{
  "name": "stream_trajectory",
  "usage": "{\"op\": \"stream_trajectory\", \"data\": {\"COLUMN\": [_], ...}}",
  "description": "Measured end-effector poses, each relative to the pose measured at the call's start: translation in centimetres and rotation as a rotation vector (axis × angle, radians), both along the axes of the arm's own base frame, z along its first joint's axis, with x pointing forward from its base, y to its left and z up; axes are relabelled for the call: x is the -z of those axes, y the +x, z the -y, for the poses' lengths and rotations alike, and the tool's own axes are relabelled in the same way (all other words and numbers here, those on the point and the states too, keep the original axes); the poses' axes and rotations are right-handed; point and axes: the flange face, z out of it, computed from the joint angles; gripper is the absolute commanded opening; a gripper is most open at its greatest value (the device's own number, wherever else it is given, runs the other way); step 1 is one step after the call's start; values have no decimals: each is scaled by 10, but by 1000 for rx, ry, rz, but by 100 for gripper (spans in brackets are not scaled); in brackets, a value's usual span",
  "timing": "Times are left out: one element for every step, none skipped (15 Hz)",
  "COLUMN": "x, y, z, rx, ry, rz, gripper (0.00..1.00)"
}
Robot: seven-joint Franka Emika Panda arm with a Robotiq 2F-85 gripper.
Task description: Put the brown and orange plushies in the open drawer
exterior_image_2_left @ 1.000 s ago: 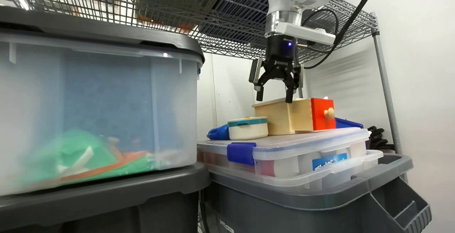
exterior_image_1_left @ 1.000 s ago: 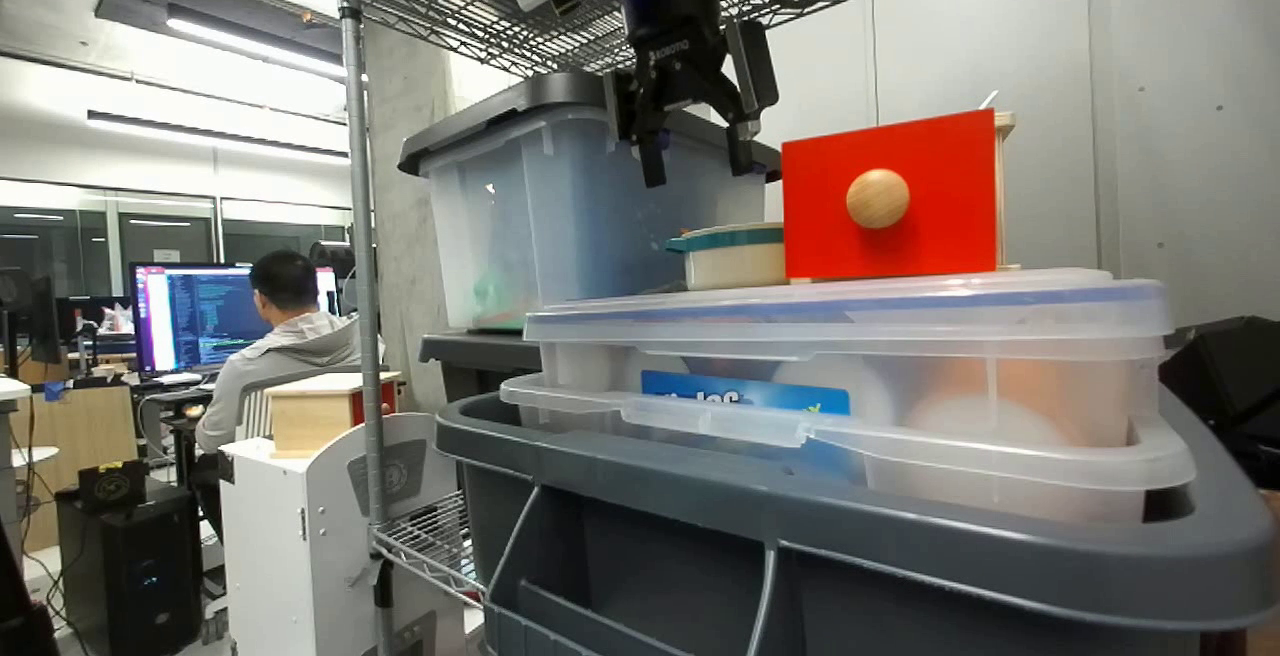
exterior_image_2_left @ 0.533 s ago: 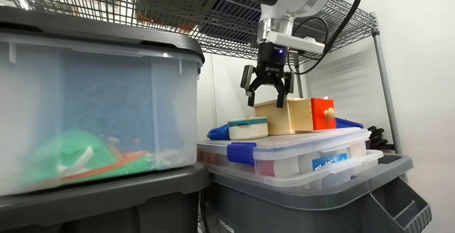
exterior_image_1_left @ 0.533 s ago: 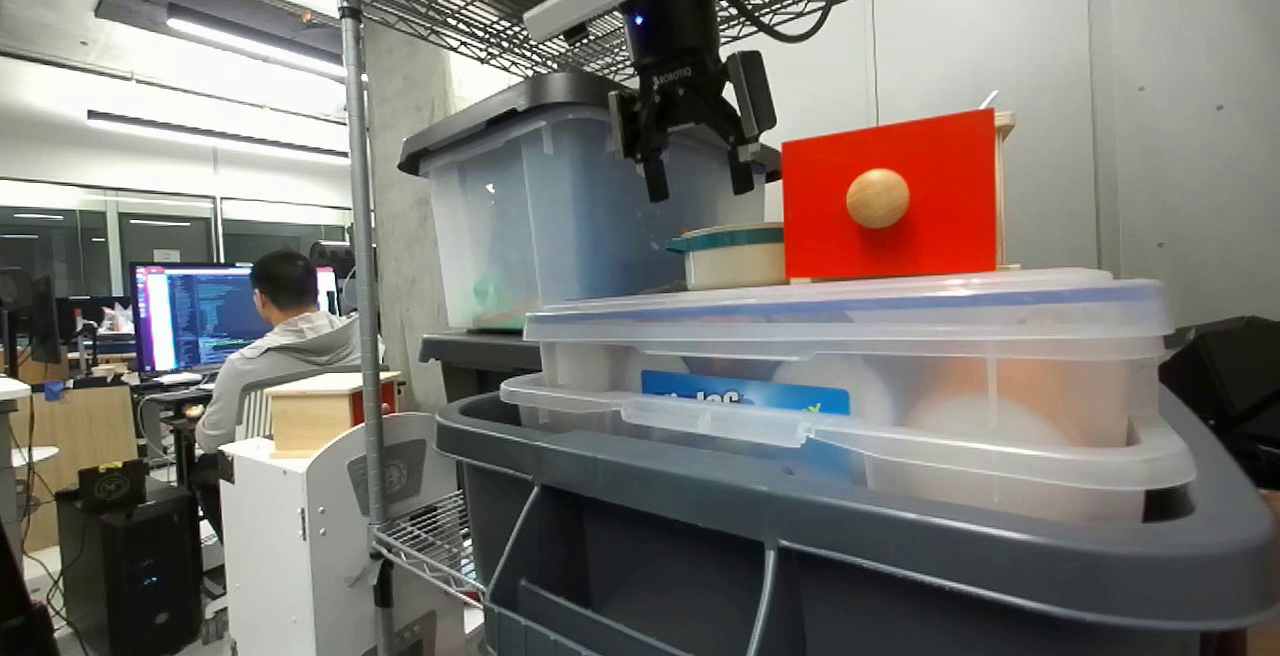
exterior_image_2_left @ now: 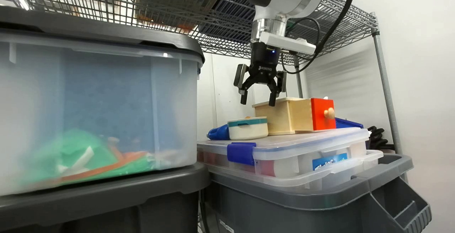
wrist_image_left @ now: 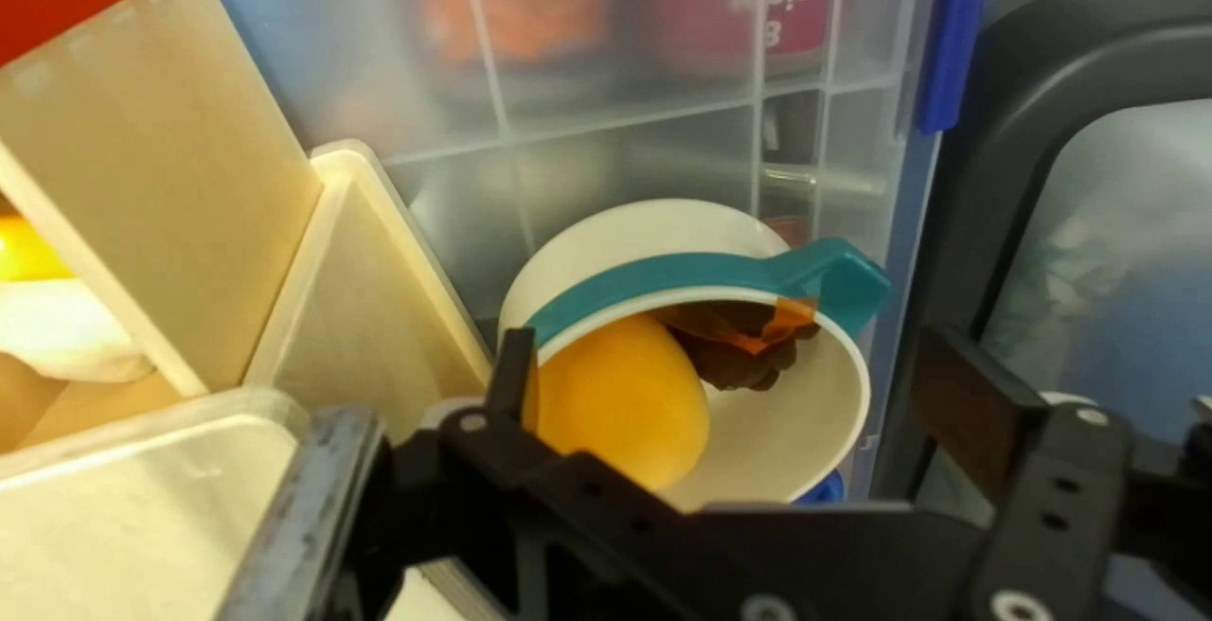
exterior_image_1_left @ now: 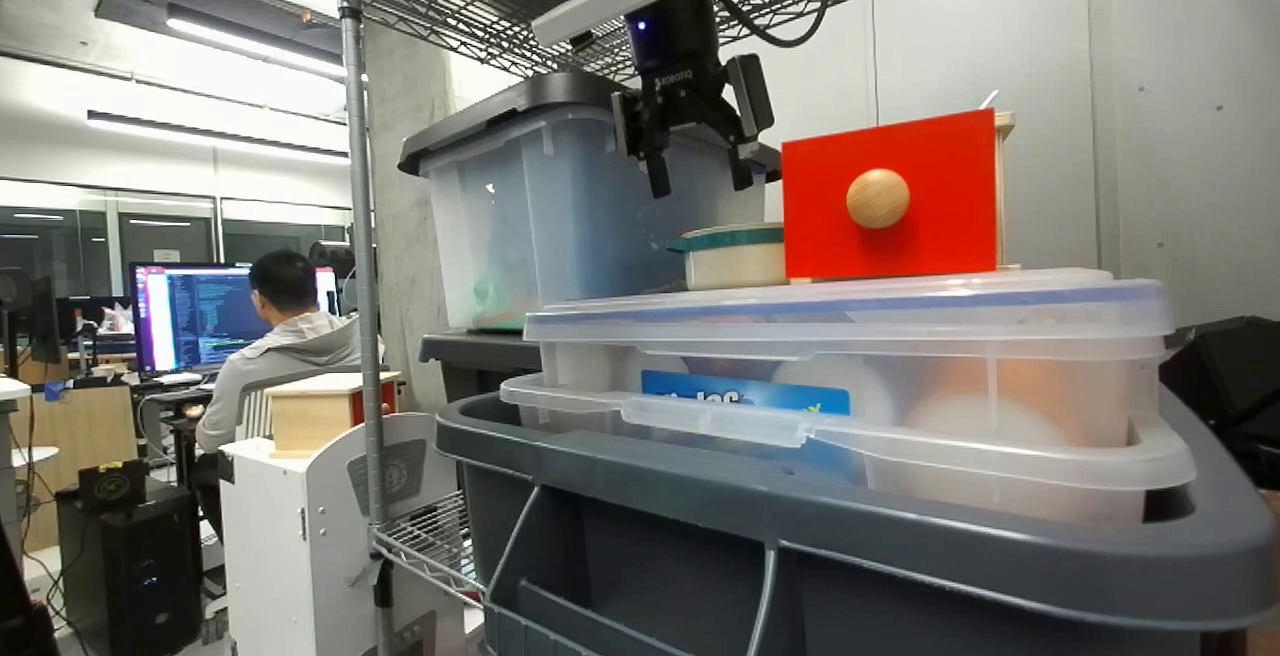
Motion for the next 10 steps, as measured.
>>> {"op": "stream_trajectory", "data": {"x": [-1,-1,0,2,4,6,8,9,11,12], "y": [2,4,6,9,12,15,18,21,23,26], "z": [0,0,0,0,0,0,0,0,0,-1], "rx": [0,0,0,0,0,0,0,0,0,0], "ry": [0,0,0,0,1,1,1,1,1,1], "rz": [3,5,5,4,3,2,2,2,2,1], "gripper": [100,100,100,100,100,100,100,100,100,100]}}
